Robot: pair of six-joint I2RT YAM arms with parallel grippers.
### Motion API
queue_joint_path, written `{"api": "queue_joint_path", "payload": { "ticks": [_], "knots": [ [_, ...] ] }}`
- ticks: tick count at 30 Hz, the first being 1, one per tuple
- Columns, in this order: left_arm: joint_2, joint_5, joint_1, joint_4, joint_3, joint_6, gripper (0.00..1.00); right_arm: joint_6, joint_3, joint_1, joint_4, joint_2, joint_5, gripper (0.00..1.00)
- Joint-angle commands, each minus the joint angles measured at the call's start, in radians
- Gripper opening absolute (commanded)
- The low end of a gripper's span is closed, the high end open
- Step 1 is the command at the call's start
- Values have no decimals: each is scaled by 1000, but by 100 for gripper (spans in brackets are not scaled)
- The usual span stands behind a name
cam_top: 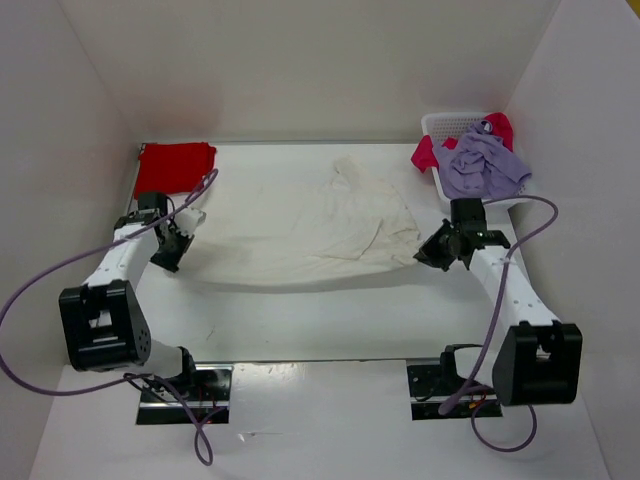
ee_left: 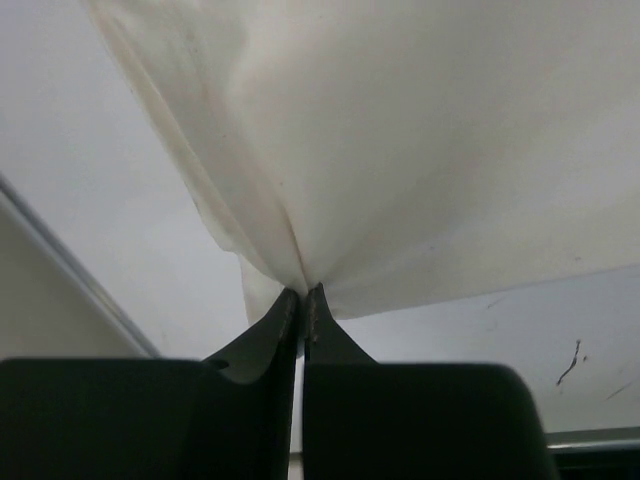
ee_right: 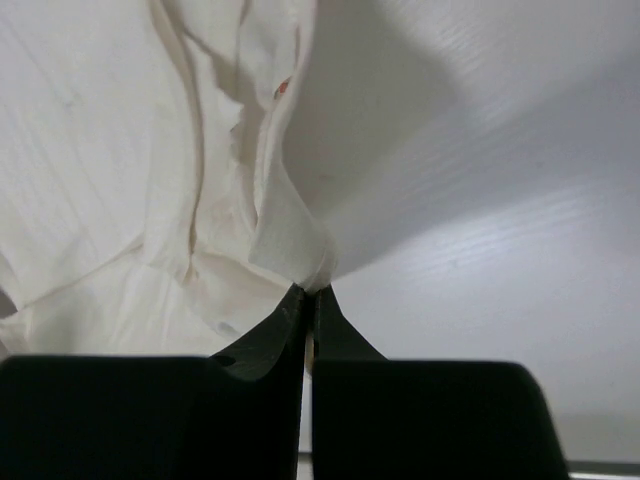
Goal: Fold and stack the t-shirts
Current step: Fold the flattened tshirt in 1/3 of the way
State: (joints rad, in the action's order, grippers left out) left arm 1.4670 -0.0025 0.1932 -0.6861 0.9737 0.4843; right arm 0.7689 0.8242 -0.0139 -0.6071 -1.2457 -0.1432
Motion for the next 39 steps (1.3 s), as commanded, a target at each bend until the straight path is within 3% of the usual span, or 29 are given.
{"api": "queue_joint_path", "payload": {
  "ticks": [1,6,8,13,14,16,17,22,26,28,33,35,39],
  "knots": [
    [-89,-83,8,-104,-21,51,0,67,-23,67,-146,89,50,0],
    [-190,-163,8,-162,-78,108,0,99,-11,149,-279,157,39,0],
    [-212,-209,8,-193,-107,117,0,144,22,222,-350,169,123,0],
    [-292,-264,8,-243,-138,148,2,144,121,247,-534,242,214,0],
    [-301,-278,8,-256,-138,160,7,144,133,247,-549,256,224,1],
    [-313,-287,8,-265,-164,160,12,144,168,247,-602,276,225,29],
    [-323,-301,8,-265,-173,169,17,144,177,247,-612,287,225,34],
    [-332,-375,17,-277,-214,169,40,174,205,247,-657,350,215,43],
    [-343,-431,17,-326,-167,169,51,204,196,247,-642,411,186,45],
    [-343,-462,17,-326,-92,169,51,216,155,247,-602,434,120,39],
    [-220,-372,-50,-403,213,128,51,260,-5,282,-424,434,-2,0],
    [-154,-274,-171,-432,358,97,52,280,-49,296,-363,443,-25,0],
    [-67,-41,-424,-397,477,2,51,280,-82,305,-271,370,-48,0]
  ]
}}
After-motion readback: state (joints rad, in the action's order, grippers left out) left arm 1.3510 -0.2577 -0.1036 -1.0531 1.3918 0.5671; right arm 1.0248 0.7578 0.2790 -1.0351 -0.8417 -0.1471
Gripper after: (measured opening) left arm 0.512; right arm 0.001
